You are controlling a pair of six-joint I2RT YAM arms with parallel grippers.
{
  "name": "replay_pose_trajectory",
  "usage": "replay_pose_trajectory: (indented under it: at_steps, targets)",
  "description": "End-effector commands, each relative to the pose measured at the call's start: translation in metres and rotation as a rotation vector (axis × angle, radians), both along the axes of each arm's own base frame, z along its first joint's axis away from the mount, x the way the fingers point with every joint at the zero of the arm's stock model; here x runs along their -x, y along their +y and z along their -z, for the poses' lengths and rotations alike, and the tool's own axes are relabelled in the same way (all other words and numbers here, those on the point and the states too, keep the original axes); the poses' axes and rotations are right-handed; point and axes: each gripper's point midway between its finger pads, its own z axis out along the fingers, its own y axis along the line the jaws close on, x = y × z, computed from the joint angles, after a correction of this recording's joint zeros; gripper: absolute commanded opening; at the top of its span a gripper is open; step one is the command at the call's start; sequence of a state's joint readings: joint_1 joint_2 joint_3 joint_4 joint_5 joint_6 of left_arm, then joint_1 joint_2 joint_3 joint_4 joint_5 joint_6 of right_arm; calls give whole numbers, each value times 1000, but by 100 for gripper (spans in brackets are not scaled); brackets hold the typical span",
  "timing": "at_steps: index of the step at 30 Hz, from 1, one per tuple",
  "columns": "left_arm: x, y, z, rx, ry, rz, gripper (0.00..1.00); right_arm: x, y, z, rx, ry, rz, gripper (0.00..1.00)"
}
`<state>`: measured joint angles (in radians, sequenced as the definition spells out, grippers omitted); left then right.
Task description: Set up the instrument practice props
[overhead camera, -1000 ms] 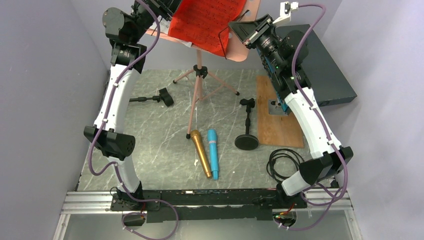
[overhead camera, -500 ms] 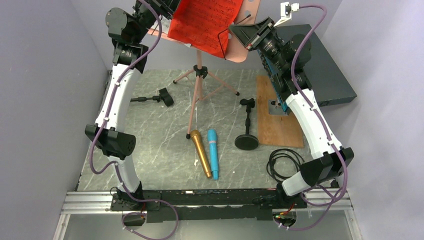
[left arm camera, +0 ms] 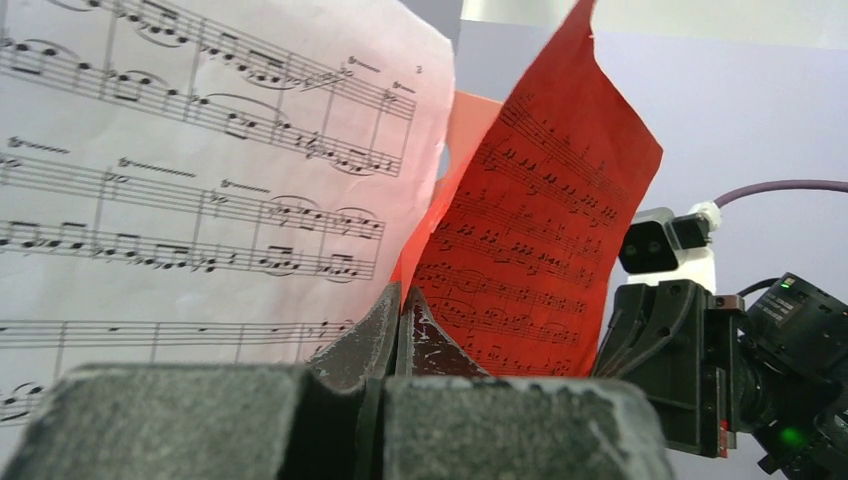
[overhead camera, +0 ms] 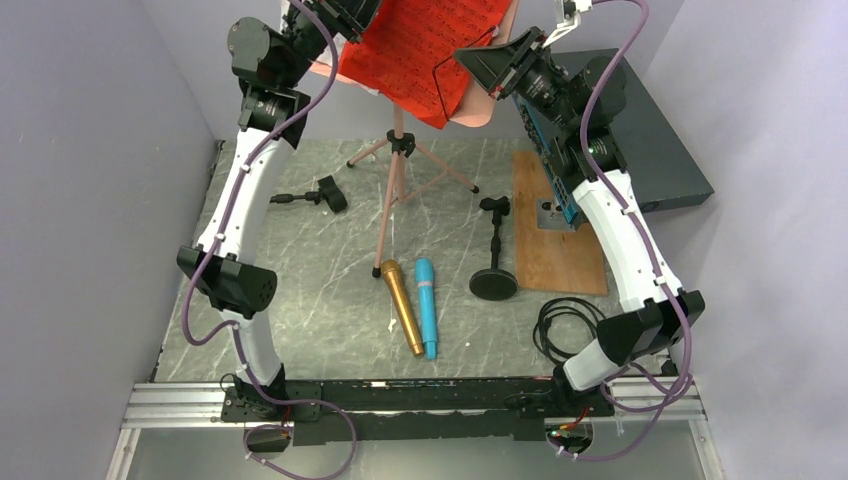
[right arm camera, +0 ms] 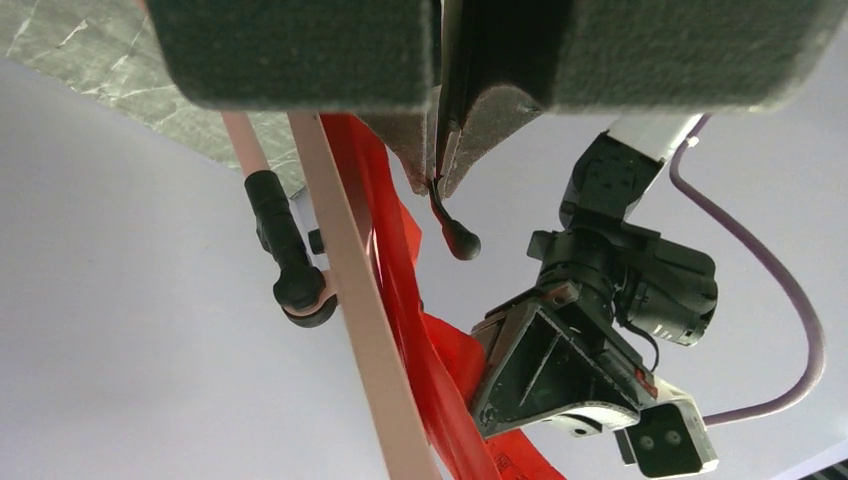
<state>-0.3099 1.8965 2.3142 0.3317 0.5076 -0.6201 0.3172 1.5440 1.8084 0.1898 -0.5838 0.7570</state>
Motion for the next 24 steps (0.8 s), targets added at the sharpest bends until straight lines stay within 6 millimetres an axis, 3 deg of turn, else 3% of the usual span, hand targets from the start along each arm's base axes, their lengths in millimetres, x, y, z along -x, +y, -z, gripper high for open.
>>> replay_pose_trajectory:
  at_steps: [1,19,24]
  targets:
    - [17,1,-24,38,-81,4,0,21,-2,-35,8,-114,-23,0]
    - [-3,22,-35,251,7,-53,0,15,-1,-45,23,-124,-12,0]
    - [-8,15,-29,250,28,-22,0,14,1,-48,21,-121,-24,0]
